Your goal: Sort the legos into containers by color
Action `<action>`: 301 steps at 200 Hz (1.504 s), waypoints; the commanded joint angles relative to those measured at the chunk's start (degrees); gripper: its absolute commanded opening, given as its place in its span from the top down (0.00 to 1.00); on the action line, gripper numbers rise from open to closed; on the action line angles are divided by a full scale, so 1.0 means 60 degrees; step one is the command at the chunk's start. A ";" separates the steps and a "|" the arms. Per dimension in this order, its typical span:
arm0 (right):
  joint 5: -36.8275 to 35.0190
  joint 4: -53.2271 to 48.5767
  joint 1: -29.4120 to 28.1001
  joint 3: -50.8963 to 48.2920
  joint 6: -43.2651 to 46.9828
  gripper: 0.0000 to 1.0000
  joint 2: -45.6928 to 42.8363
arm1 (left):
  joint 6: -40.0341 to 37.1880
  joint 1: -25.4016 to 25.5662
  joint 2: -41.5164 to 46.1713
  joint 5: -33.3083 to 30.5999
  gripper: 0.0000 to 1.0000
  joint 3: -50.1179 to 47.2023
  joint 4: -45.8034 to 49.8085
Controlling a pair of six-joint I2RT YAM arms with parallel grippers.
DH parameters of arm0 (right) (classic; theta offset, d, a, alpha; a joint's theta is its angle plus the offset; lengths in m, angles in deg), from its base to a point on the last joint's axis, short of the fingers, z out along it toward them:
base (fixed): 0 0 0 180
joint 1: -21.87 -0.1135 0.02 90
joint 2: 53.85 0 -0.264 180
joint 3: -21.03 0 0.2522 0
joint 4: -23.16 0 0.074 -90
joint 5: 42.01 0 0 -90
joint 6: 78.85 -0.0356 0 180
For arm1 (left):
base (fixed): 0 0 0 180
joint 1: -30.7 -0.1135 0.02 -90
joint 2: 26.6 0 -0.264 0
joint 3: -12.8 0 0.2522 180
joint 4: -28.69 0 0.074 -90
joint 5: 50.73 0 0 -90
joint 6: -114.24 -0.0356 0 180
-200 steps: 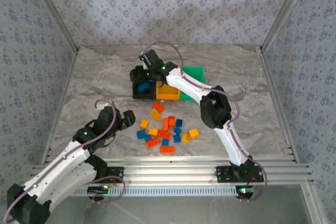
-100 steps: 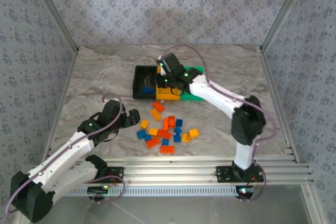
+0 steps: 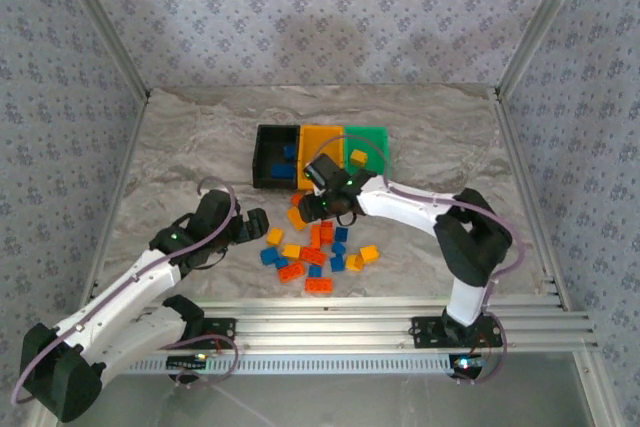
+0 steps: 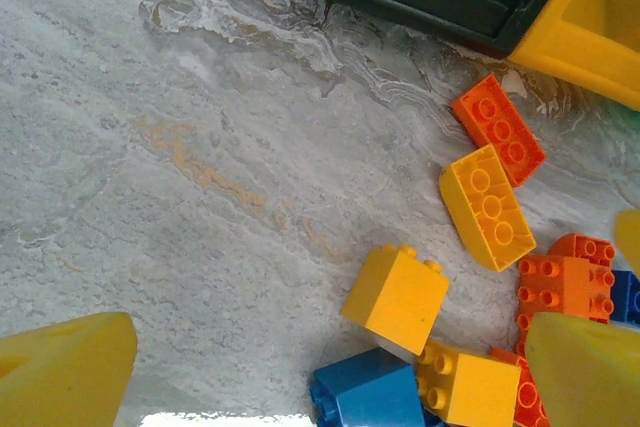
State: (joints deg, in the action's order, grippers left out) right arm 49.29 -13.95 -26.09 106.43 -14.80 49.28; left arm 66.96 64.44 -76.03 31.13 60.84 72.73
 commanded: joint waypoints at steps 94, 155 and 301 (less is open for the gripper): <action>0.0120 -0.0453 -0.0635 0.1152 -0.0145 0.46 0.1494 | 0.0050 -0.0389 0.0711 0.0026 0.01 -0.0487 0.0245; -0.0487 -0.1144 -0.0952 0.1543 -0.0214 0.48 0.1996 | 0.0109 -0.0495 0.0857 0.0022 0.00 -0.0572 0.0285; -0.0806 -0.1630 -0.1112 0.2524 -0.0259 0.65 0.2545 | 0.0138 -0.0541 0.0914 0.0191 0.00 -0.0515 0.0317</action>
State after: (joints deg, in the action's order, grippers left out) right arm 44.28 -22.76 -32.26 121.64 -15.59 66.18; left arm 67.38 61.53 -71.27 31.17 57.47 73.98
